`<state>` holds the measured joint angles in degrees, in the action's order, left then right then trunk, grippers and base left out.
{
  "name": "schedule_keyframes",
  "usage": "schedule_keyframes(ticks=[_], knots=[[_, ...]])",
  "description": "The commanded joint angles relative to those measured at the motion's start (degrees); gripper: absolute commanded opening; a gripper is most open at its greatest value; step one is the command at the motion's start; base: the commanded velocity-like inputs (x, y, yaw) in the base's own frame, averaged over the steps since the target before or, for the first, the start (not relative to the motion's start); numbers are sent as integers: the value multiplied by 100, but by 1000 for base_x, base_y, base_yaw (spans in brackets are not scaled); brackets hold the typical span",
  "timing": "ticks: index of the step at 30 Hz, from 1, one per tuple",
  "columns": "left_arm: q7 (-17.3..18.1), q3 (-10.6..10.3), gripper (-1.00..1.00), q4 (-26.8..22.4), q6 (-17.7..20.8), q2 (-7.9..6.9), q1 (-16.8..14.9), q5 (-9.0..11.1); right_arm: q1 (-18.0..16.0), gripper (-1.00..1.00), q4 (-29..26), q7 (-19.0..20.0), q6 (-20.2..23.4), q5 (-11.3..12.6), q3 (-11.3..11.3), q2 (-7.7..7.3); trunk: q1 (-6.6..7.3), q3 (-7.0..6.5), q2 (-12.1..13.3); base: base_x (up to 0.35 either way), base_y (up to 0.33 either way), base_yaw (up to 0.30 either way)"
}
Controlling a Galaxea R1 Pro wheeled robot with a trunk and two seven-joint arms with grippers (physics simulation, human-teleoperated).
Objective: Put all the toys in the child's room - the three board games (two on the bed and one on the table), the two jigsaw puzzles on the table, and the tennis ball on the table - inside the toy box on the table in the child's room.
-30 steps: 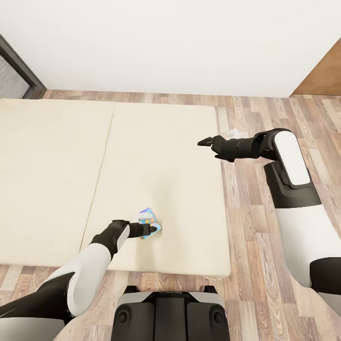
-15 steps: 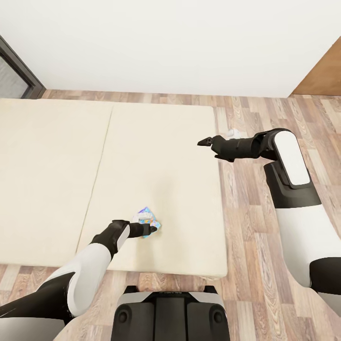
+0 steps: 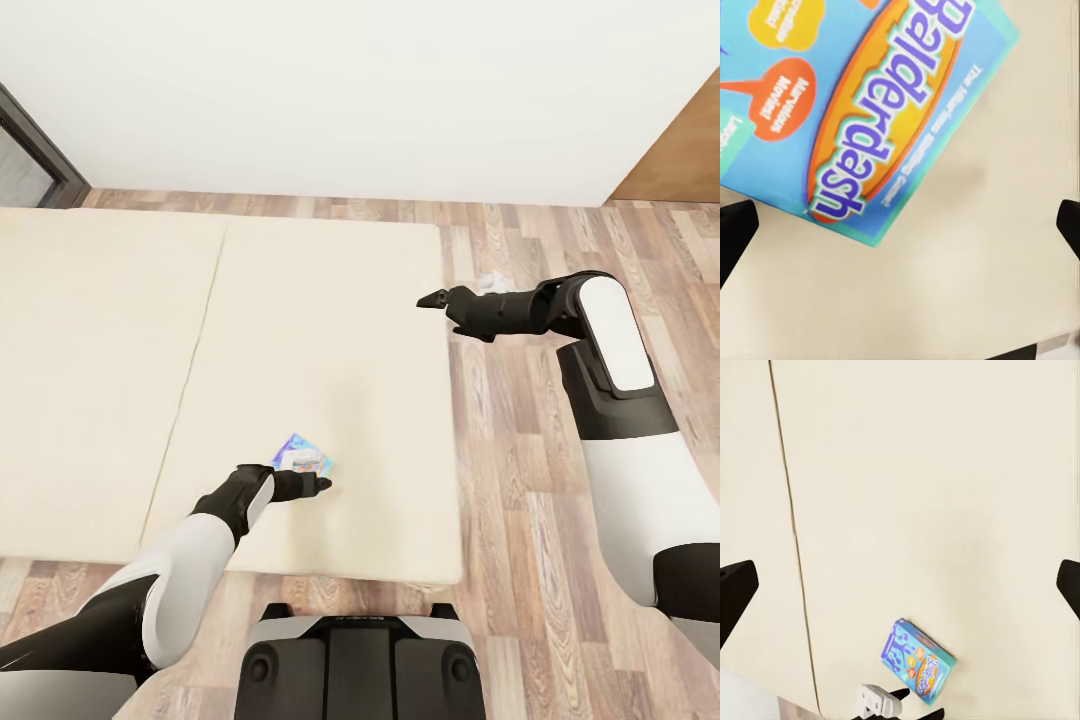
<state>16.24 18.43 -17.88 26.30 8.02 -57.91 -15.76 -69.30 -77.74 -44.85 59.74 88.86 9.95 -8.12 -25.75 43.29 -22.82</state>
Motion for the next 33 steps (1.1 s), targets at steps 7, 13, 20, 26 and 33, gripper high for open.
schedule_keyframes(ticks=[7,13,20,26,33], knots=[[37,47,100,-14,33,4,-1,-59,-5,100,-4,-59,3,53,8,-21,-3,7,-9,0,-90,0],[43,47,100,-14,33,-8,-1,-59,-5,100,2,-59,3,46,7,-10,-3,7,-9,0,-7,0],[54,50,100,-19,37,-13,-1,-59,-7,100,-3,-59,3,51,7,1,-3,7,-9,0,-1,0],[57,54,100,-29,41,-27,-1,-59,-7,100,-3,-59,3,47,7,3,-3,7,-9,0,0,0],[52,77,100,-36,42,-48,-1,-38,-7,100,-4,-59,3,44,7,-7,-3,7,-9,0,0,0]])
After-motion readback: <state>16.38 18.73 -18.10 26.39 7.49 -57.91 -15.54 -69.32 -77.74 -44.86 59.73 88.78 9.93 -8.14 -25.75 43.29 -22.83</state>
